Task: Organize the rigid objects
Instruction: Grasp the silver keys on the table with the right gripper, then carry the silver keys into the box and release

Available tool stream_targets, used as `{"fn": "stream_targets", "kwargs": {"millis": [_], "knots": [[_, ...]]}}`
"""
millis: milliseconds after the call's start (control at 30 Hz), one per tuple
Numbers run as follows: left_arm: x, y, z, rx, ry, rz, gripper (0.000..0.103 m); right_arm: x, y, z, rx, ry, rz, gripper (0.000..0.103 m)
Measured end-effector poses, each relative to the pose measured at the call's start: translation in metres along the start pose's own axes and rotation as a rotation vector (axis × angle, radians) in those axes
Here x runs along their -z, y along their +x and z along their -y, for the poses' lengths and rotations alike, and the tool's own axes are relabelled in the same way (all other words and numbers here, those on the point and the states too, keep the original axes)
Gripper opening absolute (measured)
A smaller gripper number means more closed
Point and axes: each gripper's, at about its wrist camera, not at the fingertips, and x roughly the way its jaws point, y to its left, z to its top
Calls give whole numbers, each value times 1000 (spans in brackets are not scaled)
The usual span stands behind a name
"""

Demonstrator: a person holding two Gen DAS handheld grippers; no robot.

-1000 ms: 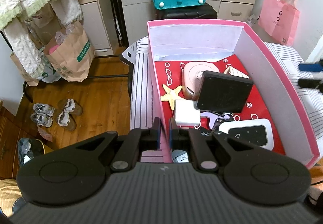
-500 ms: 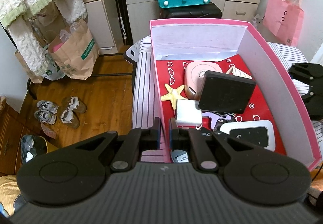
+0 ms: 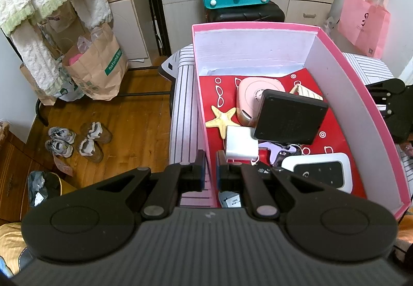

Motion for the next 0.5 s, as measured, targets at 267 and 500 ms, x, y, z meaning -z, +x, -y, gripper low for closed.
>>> {"fn": "stream_targets", "kwargs": {"millis": [267, 500], "knots": [[0, 0, 1, 2, 1, -2, 7, 1, -13, 18, 31, 202, 39, 12], [0, 0, 0, 4, 4, -8, 6, -15, -58, 9, 35, 209, 126, 12]]}}
